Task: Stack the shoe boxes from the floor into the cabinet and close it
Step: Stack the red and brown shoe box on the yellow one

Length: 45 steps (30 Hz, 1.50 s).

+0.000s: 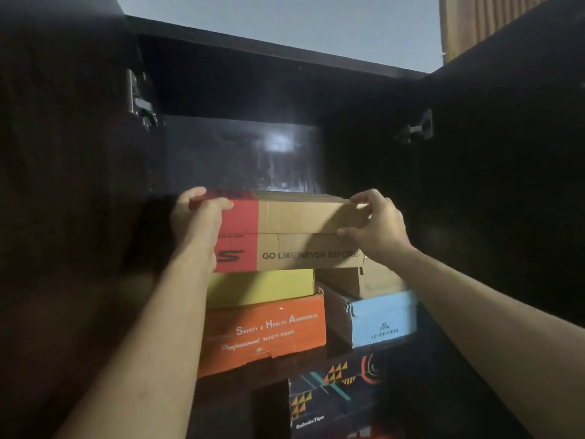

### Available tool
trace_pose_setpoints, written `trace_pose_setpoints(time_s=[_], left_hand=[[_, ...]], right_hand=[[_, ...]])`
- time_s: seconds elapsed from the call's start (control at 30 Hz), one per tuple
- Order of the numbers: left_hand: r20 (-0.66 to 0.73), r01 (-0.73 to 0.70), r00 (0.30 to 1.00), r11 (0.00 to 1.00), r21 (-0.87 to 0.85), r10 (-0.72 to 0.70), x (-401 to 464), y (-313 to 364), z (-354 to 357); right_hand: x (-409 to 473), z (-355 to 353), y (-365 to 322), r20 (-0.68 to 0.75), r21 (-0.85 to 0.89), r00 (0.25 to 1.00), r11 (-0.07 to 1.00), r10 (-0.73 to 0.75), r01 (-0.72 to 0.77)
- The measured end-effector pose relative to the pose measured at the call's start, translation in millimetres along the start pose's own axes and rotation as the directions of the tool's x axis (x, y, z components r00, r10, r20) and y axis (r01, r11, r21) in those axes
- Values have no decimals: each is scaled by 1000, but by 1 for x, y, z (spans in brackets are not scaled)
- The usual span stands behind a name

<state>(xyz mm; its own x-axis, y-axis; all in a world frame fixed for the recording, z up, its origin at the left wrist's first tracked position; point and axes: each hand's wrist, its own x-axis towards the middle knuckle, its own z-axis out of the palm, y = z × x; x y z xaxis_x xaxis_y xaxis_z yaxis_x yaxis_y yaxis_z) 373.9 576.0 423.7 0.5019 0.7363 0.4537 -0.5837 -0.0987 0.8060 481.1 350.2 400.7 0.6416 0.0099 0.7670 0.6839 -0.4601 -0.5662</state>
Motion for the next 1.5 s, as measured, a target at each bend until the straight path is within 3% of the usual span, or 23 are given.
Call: trace_pose_setpoints(time_s=[0.27,0.37,0.47,0.53,0.67,0.8,0.9,1.0,1.17,1.33,1.5], left_hand=[[-113,-66,991,998,10,66,69,-58,-2],[-165,-186,960,954,237,228,86,-84,-2],[-62,-346,867,685,641,495,84,-111,-4],[71,-402,837,521,753,543,76,-129,-9],[154,-381,879,469,797,452,78,-150,-25],[113,-284,940,554,783,322,83,-154,-30],[89,-266,946,585,766,312,83,-153,-31],[64,-243,942,540,806,329,80,-153,-32],[5,-190,946,543,818,324,72,-149,-32],[-21,-85,976,461,883,219,56,-137,-23],[87,-193,966,457,868,243,17,-121,11]], right_hand=[[40,82,14,42,32,998,998,50,-51],[47,102,14,-10,93,997,993,71,-69],[43,122,21,-20,65,996,994,90,-89],[39,136,30,11,0,997,998,71,-71],[33,155,48,139,-10,988,998,68,-67],[27,164,55,221,-43,975,999,26,-17],[26,164,56,303,-46,952,999,31,-18],[29,160,59,373,-28,927,999,37,-29],[32,158,58,439,11,898,999,40,-50],[29,148,55,463,-45,884,998,69,-55],[15,96,54,424,-209,897,977,129,-41]])
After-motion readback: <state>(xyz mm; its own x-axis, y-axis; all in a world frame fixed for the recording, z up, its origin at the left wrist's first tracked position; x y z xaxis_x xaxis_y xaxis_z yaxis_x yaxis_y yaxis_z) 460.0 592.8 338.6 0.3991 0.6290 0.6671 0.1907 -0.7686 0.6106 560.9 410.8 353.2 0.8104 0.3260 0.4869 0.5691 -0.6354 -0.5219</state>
